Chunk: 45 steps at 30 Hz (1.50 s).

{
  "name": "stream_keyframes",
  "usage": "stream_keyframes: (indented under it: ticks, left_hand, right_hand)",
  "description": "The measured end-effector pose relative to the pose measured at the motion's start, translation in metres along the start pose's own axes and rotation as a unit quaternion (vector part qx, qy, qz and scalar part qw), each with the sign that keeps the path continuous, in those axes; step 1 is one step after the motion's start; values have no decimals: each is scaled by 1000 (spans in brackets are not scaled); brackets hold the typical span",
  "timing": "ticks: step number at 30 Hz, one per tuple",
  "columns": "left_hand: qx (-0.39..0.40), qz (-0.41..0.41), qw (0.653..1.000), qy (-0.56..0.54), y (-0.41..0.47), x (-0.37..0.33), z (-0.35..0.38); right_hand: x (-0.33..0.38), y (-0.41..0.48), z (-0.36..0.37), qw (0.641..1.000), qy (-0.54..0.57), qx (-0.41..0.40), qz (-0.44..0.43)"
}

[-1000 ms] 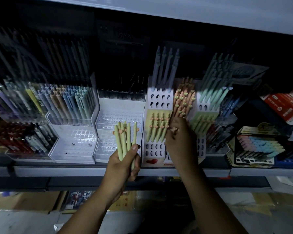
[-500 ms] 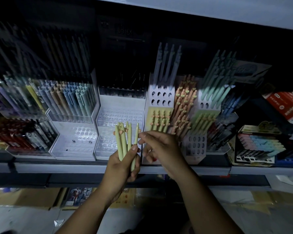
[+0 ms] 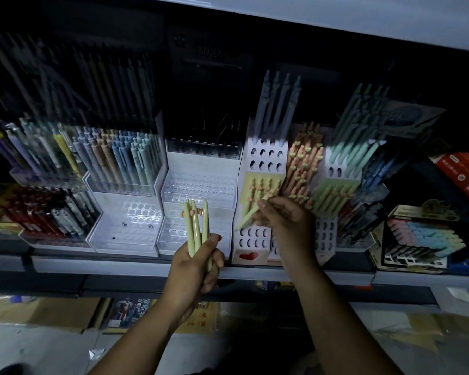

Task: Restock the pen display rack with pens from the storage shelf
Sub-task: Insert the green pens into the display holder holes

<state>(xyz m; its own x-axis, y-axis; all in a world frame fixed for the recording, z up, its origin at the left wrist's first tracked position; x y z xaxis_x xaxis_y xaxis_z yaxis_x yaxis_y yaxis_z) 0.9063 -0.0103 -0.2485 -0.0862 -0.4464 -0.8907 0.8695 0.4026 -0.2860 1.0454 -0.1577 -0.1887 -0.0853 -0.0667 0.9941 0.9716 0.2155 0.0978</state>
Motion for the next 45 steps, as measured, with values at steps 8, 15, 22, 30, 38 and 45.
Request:
stream_keyframes:
  ticks: [8, 15, 22, 30, 38, 45]
  left_hand:
    - [10, 6, 1000, -4, 1, 0, -3]
    - [7, 11, 1000, -27, 4, 1, -4]
    - [24, 17, 1000, -9, 5, -3, 0]
    - [42, 19, 999, 4, 0, -4, 2]
    - [55, 20, 998, 6, -5, 0, 11]
    - [56, 26, 998, 26, -10, -3, 15]
  right_hand:
    - [-20, -3, 5, 989, -142, 10, -38]
    - [-35, -2, 13, 967, -247, 37, -54]
    - [-34, -2, 20, 949, -307, 40, -66]
    - [-33, 2, 22, 929, -352, 71, -91]
    - [-23, 1, 24, 904, -402, 85, -118]
    - [-20, -4, 21, 908, -393, 99, -104]
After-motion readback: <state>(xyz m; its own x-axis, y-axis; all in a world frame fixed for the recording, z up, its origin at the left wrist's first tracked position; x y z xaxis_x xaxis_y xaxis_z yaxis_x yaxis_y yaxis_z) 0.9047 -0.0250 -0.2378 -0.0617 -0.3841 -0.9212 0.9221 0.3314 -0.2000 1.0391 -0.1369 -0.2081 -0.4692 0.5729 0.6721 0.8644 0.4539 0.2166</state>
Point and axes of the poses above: each hand's wrist, its own y-axis towards the middle knuckle, its own z-axis out of the palm, x = y × z, the point moved 7 cm from there along y, towards the middle knuckle, and after that the axes turned 1 degree about y, right-handed, at the moved point
